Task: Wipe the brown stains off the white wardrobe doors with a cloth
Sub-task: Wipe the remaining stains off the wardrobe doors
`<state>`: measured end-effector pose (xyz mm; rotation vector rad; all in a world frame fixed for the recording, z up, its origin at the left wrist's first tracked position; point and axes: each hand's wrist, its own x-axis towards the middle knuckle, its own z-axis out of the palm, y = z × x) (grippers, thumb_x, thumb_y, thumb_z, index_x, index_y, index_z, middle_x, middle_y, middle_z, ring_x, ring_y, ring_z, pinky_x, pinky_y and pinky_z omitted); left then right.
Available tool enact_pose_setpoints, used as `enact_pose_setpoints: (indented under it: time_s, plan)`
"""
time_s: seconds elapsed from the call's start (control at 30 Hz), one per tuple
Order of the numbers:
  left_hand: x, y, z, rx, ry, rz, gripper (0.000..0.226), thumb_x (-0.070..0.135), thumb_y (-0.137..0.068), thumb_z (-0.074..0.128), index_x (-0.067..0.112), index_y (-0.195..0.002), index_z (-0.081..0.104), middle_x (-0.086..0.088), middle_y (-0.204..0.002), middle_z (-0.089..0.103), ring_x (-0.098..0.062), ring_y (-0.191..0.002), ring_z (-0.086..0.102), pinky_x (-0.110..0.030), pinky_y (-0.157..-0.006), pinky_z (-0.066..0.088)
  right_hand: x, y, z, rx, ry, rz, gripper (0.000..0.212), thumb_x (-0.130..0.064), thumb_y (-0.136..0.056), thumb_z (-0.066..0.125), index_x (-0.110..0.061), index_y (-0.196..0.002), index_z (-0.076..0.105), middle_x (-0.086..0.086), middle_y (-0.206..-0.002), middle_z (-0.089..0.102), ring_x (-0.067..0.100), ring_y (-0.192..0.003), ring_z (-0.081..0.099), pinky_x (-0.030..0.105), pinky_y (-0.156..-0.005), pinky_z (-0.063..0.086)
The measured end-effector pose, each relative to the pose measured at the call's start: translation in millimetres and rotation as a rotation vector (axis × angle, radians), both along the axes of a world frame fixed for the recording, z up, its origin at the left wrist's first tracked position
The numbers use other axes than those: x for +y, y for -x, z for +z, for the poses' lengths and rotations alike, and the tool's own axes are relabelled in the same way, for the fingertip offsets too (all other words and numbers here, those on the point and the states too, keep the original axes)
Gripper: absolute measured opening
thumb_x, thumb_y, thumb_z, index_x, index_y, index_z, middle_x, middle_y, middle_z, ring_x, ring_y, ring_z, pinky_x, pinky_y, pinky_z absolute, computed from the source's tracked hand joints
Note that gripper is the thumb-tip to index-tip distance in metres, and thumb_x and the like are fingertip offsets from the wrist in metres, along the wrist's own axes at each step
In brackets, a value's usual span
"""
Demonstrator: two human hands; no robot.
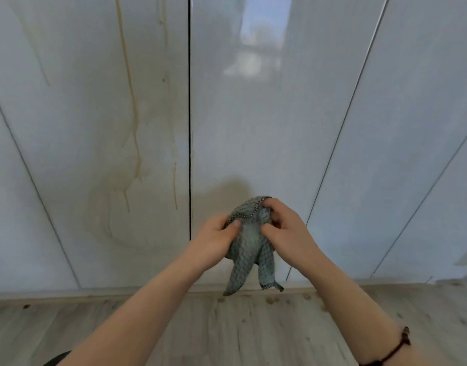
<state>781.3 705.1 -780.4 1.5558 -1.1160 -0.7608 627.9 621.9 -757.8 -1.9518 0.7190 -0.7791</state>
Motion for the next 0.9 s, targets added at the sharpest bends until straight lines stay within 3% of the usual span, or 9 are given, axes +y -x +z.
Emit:
enact_pose_setpoints:
  time_s: [0.1,0.17,0.27,0.37,0.5,0.63,0.73,0.83,0.9]
  plan:
    - [-6,-9,0,0.014,0.025,0.105,0.032,0.027,-0.106,0.045,0.016,-0.091,0.071,0.004,-0.085,0.075,-0.009,-0.078,0.068,-0.027,-0.069,0.050,-16,10,-1,-0.006,0.011,-0.045,0.044,0.003,-0.087,0.055,-0.036,-0.102,0.066,-0.007,-0.090,0.074,0.011,-0.080,0.069,0.022,-0.066,0.054]
    - [-6,-15,2,0.058,0.037,0.153,0.035,0.028,-0.107,0.044,0.016,-0.087,0.071,0.006,-0.084,0.075,-0.008,-0.081,0.069,-0.024,-0.070,0.050,-29,16,-2,-0.009,-0.023,-0.081,0.041,-0.003,-0.088,0.061,-0.041,-0.100,0.069,-0.001,-0.090,0.074,0.018,-0.078,0.068,0.032,-0.064,0.055]
    - [-8,-24,3,0.109,0.046,0.207,0.039,0.032,-0.108,0.042,0.010,-0.099,0.072,-0.007,-0.099,0.076,-0.024,-0.095,0.071,-0.039,-0.084,0.058,-44,24,-1,-0.040,-0.081,-0.153,0.037,-0.006,-0.086,0.062,-0.040,-0.099,0.071,0.023,-0.094,0.067,0.034,-0.075,0.058,0.048,-0.069,0.052]
    - [-9,-32,2,0.172,0.064,0.248,0.038,0.033,-0.108,0.041,0.016,-0.098,0.074,-0.008,-0.099,0.076,-0.022,-0.089,0.072,-0.033,-0.066,0.062,-49,30,-1,-0.062,-0.152,-0.194,0.040,-0.005,-0.083,0.059,-0.039,-0.100,0.071,0.018,-0.096,0.069,0.024,-0.077,0.062,0.048,-0.072,0.055]
    - [-9,-42,-1,0.226,0.089,0.241,0.034,0.032,-0.107,0.045,0.018,-0.096,0.073,0.002,-0.089,0.076,-0.012,-0.080,0.071,-0.027,-0.065,0.059,-51,35,-7,-0.004,-0.244,-0.148,0.046,-0.004,-0.079,0.060,-0.038,-0.109,0.068,0.020,-0.104,0.069,0.039,-0.091,0.067,0.055,-0.082,0.058]
    - [-11,-49,0,0.356,0.094,0.176,0.032,0.028,-0.105,0.050,0.015,-0.087,0.073,0.001,-0.082,0.075,-0.014,-0.079,0.070,-0.027,-0.066,0.055,-55,30,-12,0.091,-0.324,-0.072,0.038,-0.038,-0.072,0.077,-0.041,-0.109,0.070,0.002,-0.111,0.072,0.021,-0.096,0.072,0.048,-0.090,0.057]
    - [-9,-48,1,0.445,0.071,0.074,0.032,0.030,-0.105,0.050,0.014,-0.090,0.073,-0.006,-0.092,0.075,-0.020,-0.084,0.071,-0.031,-0.064,0.058,-57,24,-16,0.142,-0.361,-0.040,0.042,-0.060,-0.070,0.076,-0.037,-0.106,0.074,-0.011,-0.109,0.073,0.013,-0.102,0.070,0.044,-0.094,0.055]
    - [-9,-50,0,0.503,0.034,0.102,0.041,0.043,-0.104,0.047,0.009,-0.110,0.069,-0.008,-0.104,0.076,-0.023,-0.095,0.074,-0.035,-0.072,0.060,-60,20,-20,0.129,-0.408,-0.033,0.024,-0.034,-0.083,0.077,-0.035,-0.106,0.073,-0.002,-0.107,0.075,0.021,-0.098,0.073,0.048,-0.090,0.058]
    - [-9,-52,-2,0.573,-0.021,0.126,0.049,0.051,-0.103,0.043,0.011,-0.117,0.067,-0.007,-0.108,0.076,-0.022,-0.099,0.073,-0.039,-0.080,0.059,-63,19,-21,0.044,-0.481,0.001,0.028,-0.013,-0.088,0.071,-0.029,-0.111,0.072,0.008,-0.108,0.075,0.027,-0.098,0.073,0.048,-0.088,0.058]
